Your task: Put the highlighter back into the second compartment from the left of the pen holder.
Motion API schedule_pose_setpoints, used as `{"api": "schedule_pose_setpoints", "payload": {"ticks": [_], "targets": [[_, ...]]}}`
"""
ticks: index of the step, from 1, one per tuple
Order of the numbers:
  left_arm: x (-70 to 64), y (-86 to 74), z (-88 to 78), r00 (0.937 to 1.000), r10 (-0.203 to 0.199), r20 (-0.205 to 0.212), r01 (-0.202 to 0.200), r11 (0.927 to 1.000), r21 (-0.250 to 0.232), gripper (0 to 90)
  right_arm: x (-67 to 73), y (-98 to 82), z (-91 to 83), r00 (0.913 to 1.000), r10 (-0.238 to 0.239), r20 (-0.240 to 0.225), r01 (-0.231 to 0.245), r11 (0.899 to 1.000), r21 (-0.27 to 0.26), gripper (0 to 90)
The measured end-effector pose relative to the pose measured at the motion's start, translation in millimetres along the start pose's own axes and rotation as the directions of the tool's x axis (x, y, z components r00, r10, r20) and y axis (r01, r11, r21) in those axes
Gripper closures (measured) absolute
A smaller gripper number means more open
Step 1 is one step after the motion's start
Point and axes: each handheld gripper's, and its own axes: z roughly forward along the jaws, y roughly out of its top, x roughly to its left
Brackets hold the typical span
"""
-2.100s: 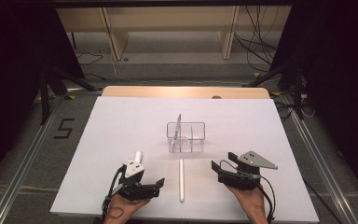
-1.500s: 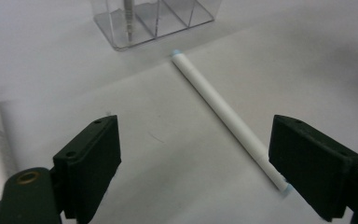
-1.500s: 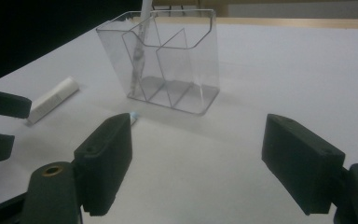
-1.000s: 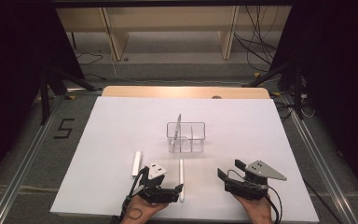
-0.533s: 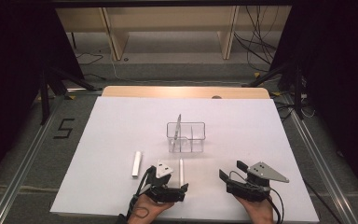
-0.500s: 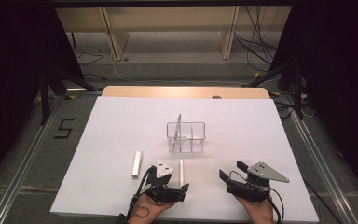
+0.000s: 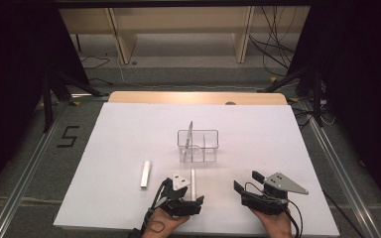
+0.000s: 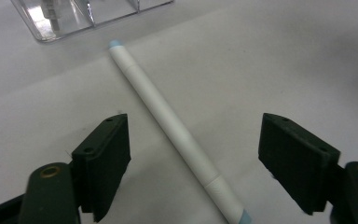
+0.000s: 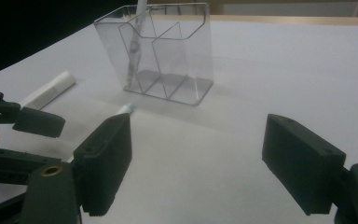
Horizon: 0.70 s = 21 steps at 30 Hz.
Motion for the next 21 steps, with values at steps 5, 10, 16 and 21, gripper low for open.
{"api": "schedule_pose_setpoints", "payload": {"ticks": [5,10,16,21], "targets": [[-2.3,-1.3,4.1,1.0,0.001,-0.007,-0.001,0.9999,0.011,31.6,0.7,-0.4,0.3,1.0,-0.004,-0.003,0.004,1.0,0.002,24.8],[-3.1,-2.2,7.1,0.9996,0.009,-0.026,-0.008,0.9996,0.027,38.8,1.0,-0.4,-0.2,1.0,0.0,-0.004,0.0,1.0,-0.001,24.9],[-5.0,-3.6,11.3,0.9993,0.02,-0.032,-0.018,0.9992,0.036,45.0,1.9,-1.0,-0.1,1.0,-0.003,-0.004,0.003,1.0,0.002,25.0],[-4.8,-4.4,13.5,0.9988,0.02,-0.045,-0.019,0.9992,0.035,49.2,1.8,-1.1,-0.2,1.0,-0.002,-0.005,0.002,1.0,0.002,25.1]]}}
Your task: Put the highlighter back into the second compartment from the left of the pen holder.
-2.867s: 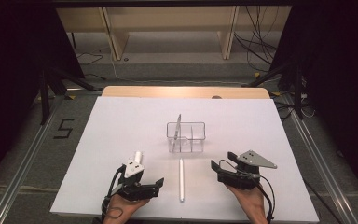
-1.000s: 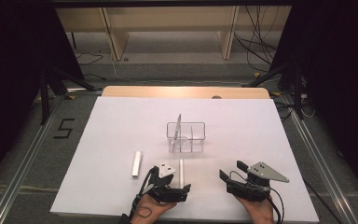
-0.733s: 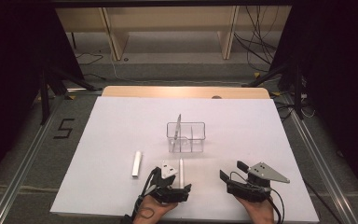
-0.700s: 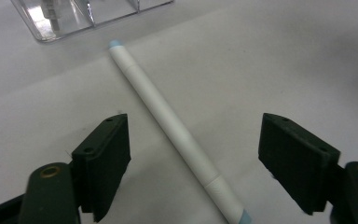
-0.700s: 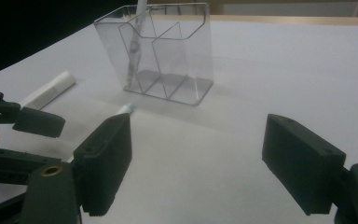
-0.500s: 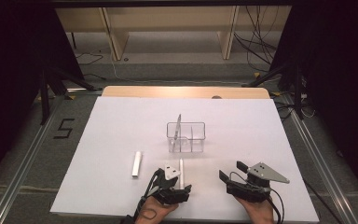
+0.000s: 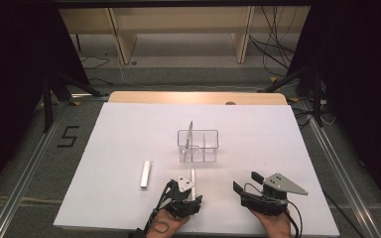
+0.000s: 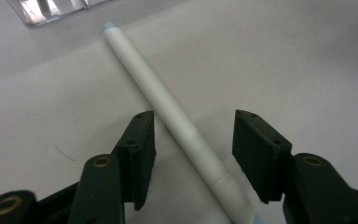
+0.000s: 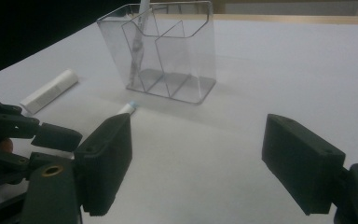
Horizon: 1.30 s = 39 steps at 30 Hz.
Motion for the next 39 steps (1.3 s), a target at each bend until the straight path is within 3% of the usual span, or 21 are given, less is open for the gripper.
{"api": "schedule_pose_setpoints", "payload": {"ticks": [18,39], "targets": [[-4.8,-1.6,3.1,0.9981,0.024,-0.056,-0.024,0.9997,0.002,59.3,-0.3,-0.2,-1.0,1.0,0.002,0.001,-0.002,1.0,-0.004,25.3],[-2.0,-1.2,0.3,0.9995,-0.016,-0.027,0.016,0.9998,0.014,71.8,-0.8,0.0,-3.3,1.0,0.004,0.0,-0.004,1.0,-0.009,25.7]]}}
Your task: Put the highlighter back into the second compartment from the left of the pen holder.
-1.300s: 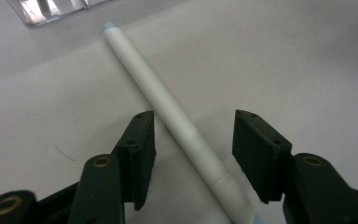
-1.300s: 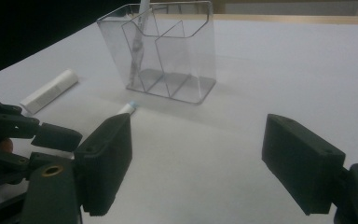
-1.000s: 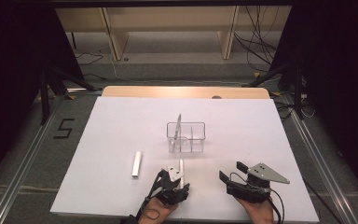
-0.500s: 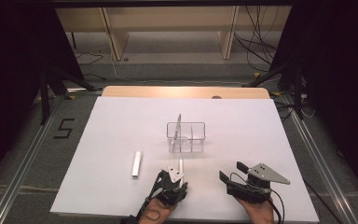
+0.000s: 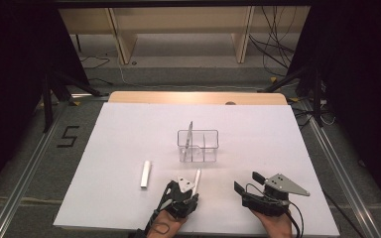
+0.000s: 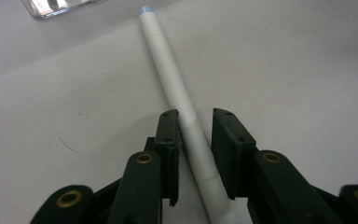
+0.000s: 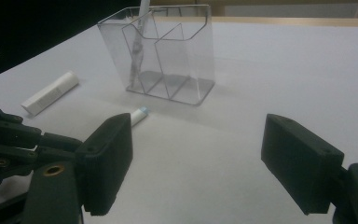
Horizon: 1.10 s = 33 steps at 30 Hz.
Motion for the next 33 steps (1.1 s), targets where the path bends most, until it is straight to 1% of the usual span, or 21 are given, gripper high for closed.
{"api": "schedule_pose_setpoints", "payload": {"ticks": [3,5,7,9,12,17,18,19,23,24,26,27,28,29,30,31,32,33], "targets": [[1.7,0.6,-0.4,0.9998,-0.014,0.015,0.014,0.9999,0.008,75.5,0.2,0.0,0.1,1.0,0.0,-0.001,0.0,1.0,0.0,25.8],[2.2,0.7,-0.5,0.9998,-0.011,0.015,0.011,0.9999,0.01,77.1,0.0,-0.1,0.2,1.0,0.002,-0.002,-0.002,1.0,0.001,25.8],[2.7,1.1,-0.2,0.9997,-0.015,0.02,0.015,0.9998,0.01,77.5,-0.2,-0.1,0.2,1.0,0.003,-0.003,-0.003,1.0,0.001,25.8],[3.2,1.3,-0.2,0.9997,-0.009,0.024,0.009,0.9999,0.011,77.7,-0.7,-0.1,0.0,1.0,0.005,-0.005,-0.005,1.0,0.001,25.8],[5.8,1.8,-0.1,0.999,-0.003,0.045,0.003,0.9999,0.012,77.8,-0.6,0.0,-0.1,0.9999,0.008,-0.007,-0.008,1.0,0.001,25.8],[9.0,2.7,-1.0,0.9989,0.0,0.048,0.0,1.0,0.004,77.9,-0.3,0.2,-0.3,0.9999,0.008,-0.01,-0.008,1.0,-0.002,25.9],[10.5,3.9,-3.5,0.9986,0.0,0.053,0.001,0.9999,-0.013,77.9,-0.1,0.3,-0.4,0.9999,0.009,-0.011,-0.009,1.0,-0.003,25.9],[10.5,3.9,-3.5,0.9986,0.0,0.053,0.001,0.9999,-0.013,77.9,-0.1,0.4,-0.5,0.9999,0.01,-0.013,-0.01,1.0,-0.003,25.9],[14.7,7.0,-10.1,0.9981,-0.004,0.062,0.008,0.9979,-0.065,77.9,-0.2,0.8,-0.6,0.9994,0.026,-0.025,-0.026,1.0,-0.008,25.9],[16.5,7.2,-13.0,0.997,-0.005,0.077,0.012,0.9957,-0.092,77.9,-0.1,0.9,-0.7,0.9994,0.024,-0.026,-0.024,1.0,-0.008,25.9],[18.0,7.3,-16.8,0.9965,-0.001,0.084,0.011,0.9933,-0.115,77.9,0.1,1.4,-0.6,0.9987,0.034,-0.037,-0.035,0.999,-0.01,25.9],[18.8,7.2,-18.8,0.9953,-0.003,0.097,0.016,0.991,-0.133,77.9,0.2,1.9,-0.5,0.998,0.044,-0.046,-0.044,0.999,-0.011,25.8],[18.8,7.2,-18.8,0.9953,-0.003,0.097,0.016,0.991,-0.133,77.8,0.5,2.3,-0.1,0.9973,0.049,-0.053,-0.05,0.999,-0.012,25.8],[19.2,7.1,-22.4,0.9943,0.008,0.107,0.009,0.9872,-0.159,77.9,1.2,2.6,0.3,0.9965,0.056,-0.063,-0.057,0.998,-0.009,25.9],[19.0,6.7,-23.6,0.9936,0.009,0.112,0.01,0.9849,-0.173,77.8,1.8,2.9,1.3,0.9956,0.06,-0.072,-0.061,0.998,-0.009,25.9],[19.0,6.7,-23.6,0.9936,0.009,0.112,0.01,0.9849,-0.173,77.8,2.6,3.2,2.2,0.9943,0.065,-0.084,-0.066,0.998,-0.007,25.9],[19.1,6.1,-24.9,0.9926,0.013,0.121,0.009,0.9831,-0.183,77.8,2.6,3.2,2.2,0.9943,0.065,-0.084,-0.066,0.998,-0.007,25.9],[19.0,4.9,-26.5,0.9908,0.016,0.135,0.012,0.9787,-0.205,77.8,4.9,4.4,4.5,0.9898,0.084,-0.115,-0.085,0.996,-0.003,25.9]]}}
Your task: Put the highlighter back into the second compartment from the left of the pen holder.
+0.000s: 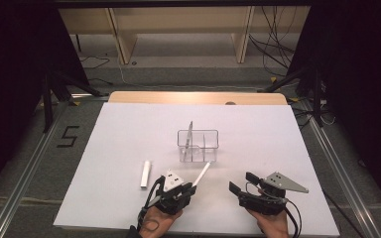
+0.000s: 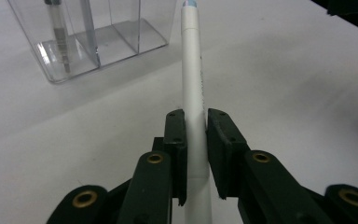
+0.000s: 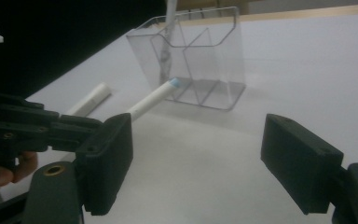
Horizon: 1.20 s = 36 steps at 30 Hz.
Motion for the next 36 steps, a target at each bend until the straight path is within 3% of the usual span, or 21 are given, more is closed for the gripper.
{"api": "schedule_pose_setpoints", "payload": {"ticks": [1,5,8,15,22,25,26,28,29,31,32,34,35,36], "targets": [[0.0,0.0,0.0,1.0,0.0,0.0,0.0,1.0,0.0,77.8,0.0,0.0,0.0,1.0,0.0,0.0,0.0,1.0,0.0,25.9],[-5.6,-2.1,-4.1,0.9989,0.016,0.043,-0.013,0.9976,-0.068,77.8,2.4,4.8,6.6,0.9957,0.055,-0.074,-0.056,0.998,-0.007,26.5],[-8.0,-2.7,-5.8,0.998,0.032,0.054,-0.027,0.9953,-0.093,77.8,3.7,6.6,11.7,0.9893,0.088,-0.116,-0.089,0.996,-0.001,27.1],[-9.5,-3.3,-8.8,0.9966,0.032,0.076,-0.021,0.9899,-0.14,77.8,7.5,12.0,24.2,0.9665,0.158,-0.202,-0.158,0.987,0.014,30.3],[-10.9,-3.5,-13.4,0.995,0.043,0.09,-0.024,0.9793,-0.201,77.8,8.6,16.4,40.4,0.9336,0.228,-0.276,-0.227,0.973,0.038,34.8],[-11.1,-3.7,-14.0,0.9948,0.044,0.092,-0.024,0.9777,-0.209,77.8,10.0,17.7,44.4,0.9283,0.233,-0.29,-0.231,0.972,0.042,36.7],[-11.4,-3.8,-14.3,0.9948,0.042,0.093,-0.021,0.9761,-0.216,77.8,11.5,19.2,47.6,0.9176,0.25,-0.309,-0.247,0.968,0.049,38.4],[-11.4,-3.8,-15.1,0.9945,0.048,0.093,-0.027,0.9749,-0.221,77.8,11.7,19.7,48.6,0.9127,0.259,-0.316,-0.256,0.965,0.051,39.4],[-12.0,-4.1,-15.3,0.9948,0.047,0.09,-0.025,0.9734,-0.228,77.8,11.5,20.8,51.6,0.8986,0.284,-0.335,-0.281,0.958,0.057,42.1],[-12.5,-4.1,-16.0,0.9945,0.049,0.092,-0.026,0.972,-0.233,77.8,11.2,21.0,52.5,0.8945,0.292,-0.339,-0.289,0.955,0.061,43.3],[-13.3,-4.0,-16.8,0.9943,0.053,0.093,-0.029,0.9705,-0.239,77.8,10.0,21.3,55.6,0.8769,0.322,-0.357,-0.318,0.945,0.071,45.5],[-13.8,-3.9,-17.3,0.9942,0.053,0.094,-0.029,0.9694,-0.244,77.8,9.5,21.6,57.4,0.8596,0.352,-0.37,-0.346,0.934,0.085,47.6],[-13.8,-3.9,-17.3,0.9942,0.053,0.094,-0.029,0.9694,-0.244,77.8,9.2,21.4,58.7,0.8534,0.359,-0.378,-0.353,0.932,0.087,49.0],[-14.0,-3.9,-17.7,0.9941,0.054,0.094,-0.029,0.9689,-0.246,77.8,9.2,21.4,58.7,0.8534,0.359,-0.378,-0.353,0.932,0.087,49.0]]}}
